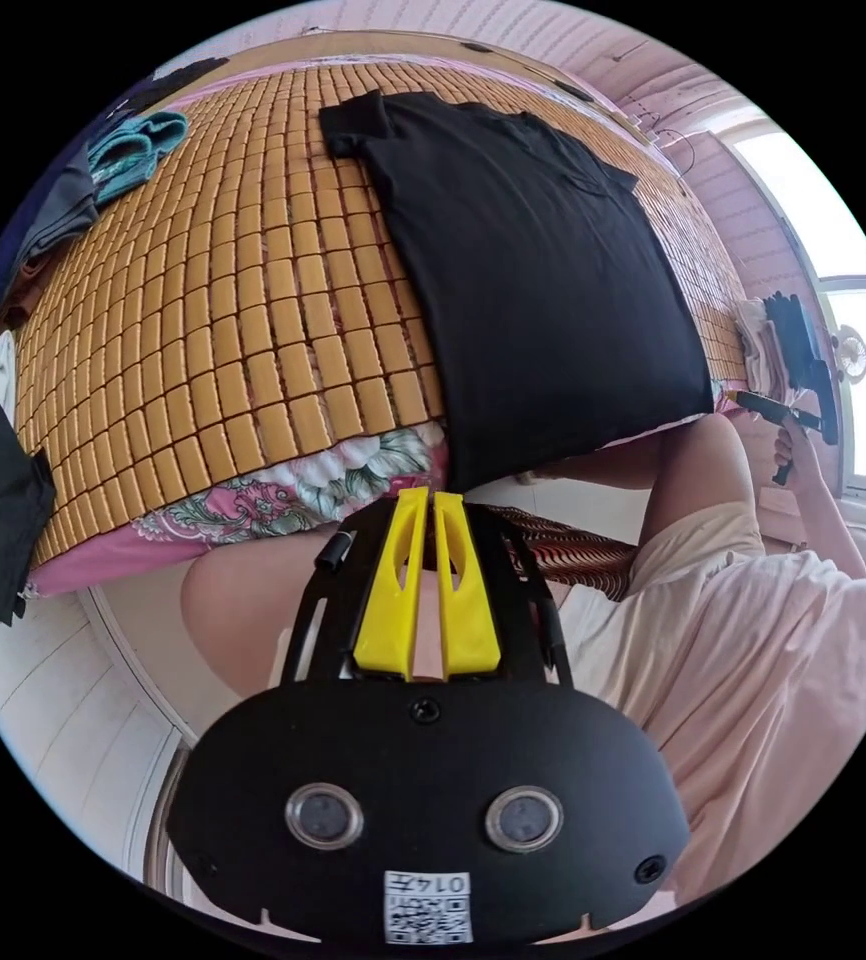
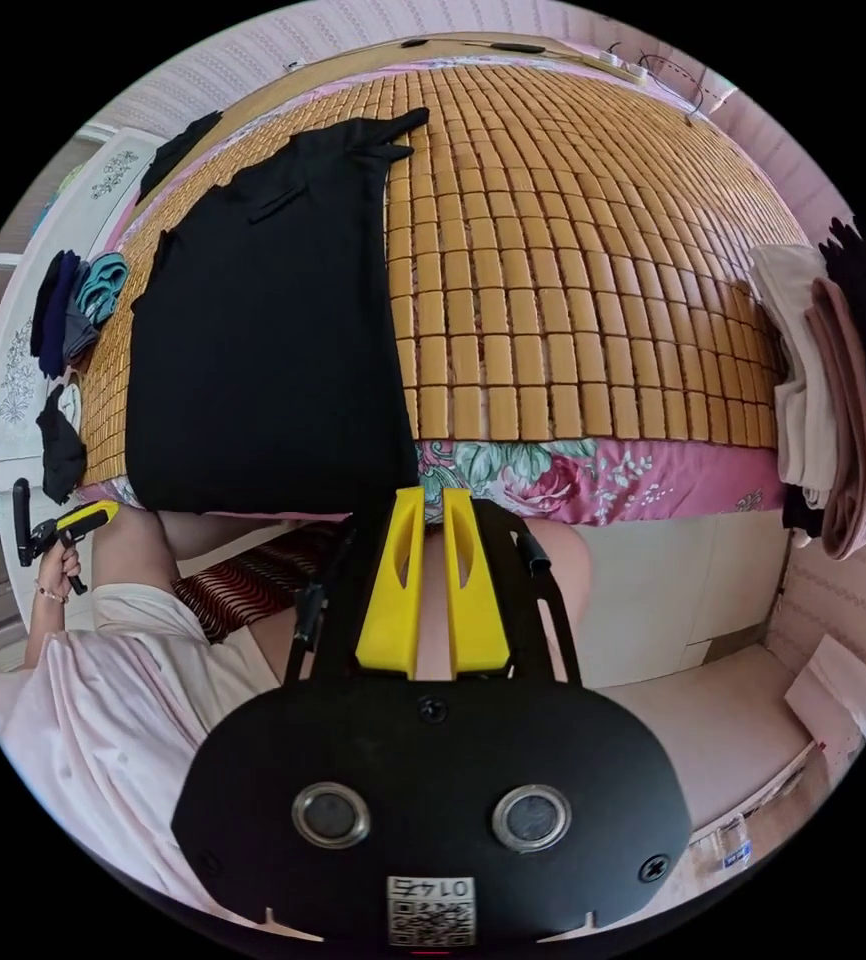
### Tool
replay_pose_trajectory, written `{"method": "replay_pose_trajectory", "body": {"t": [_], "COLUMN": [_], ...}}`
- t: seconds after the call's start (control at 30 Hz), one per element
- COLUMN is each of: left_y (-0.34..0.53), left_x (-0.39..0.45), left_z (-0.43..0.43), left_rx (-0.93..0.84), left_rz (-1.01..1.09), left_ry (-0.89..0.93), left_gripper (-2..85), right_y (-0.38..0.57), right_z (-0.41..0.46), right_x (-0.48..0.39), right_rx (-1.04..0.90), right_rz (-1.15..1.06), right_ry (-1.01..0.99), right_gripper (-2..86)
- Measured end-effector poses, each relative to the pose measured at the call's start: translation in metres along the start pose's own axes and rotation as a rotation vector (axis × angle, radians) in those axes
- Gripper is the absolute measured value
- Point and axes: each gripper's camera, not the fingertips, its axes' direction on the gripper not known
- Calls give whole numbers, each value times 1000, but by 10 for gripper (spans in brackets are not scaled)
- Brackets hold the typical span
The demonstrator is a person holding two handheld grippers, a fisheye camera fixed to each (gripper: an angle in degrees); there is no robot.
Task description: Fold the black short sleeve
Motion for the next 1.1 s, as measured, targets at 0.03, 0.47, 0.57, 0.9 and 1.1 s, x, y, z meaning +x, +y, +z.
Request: {"method": "replay_pose_trajectory", "body": {"t": [0.03,0.47,0.57,0.9,1.1], "left_y": [3,-92,-126,-198,-174], "left_x": [-6,-73,-91,-133,-143], "left_z": [-6,-57,-62,-37,-35], "left_rx": [25,287,343,367,395], "left_rz": [-12,-122,-162,-228,-224], "left_ry": [1,97,131,95,120], "left_gripper": [-10,-10,-9,-7,-9], "right_y": [-6,-241,-291,-368,-361], "right_z": [-3,-4,7,95,98], "right_x": [-8,-363,-425,-497,-497], "right_rx": [9,85,79,49,141], "right_rz": [-25,-695,-721,-760,-866], "right_ry": [-3,-70,-84,77,-73], "right_gripper": [10,-3,-3,-4,-4]}}
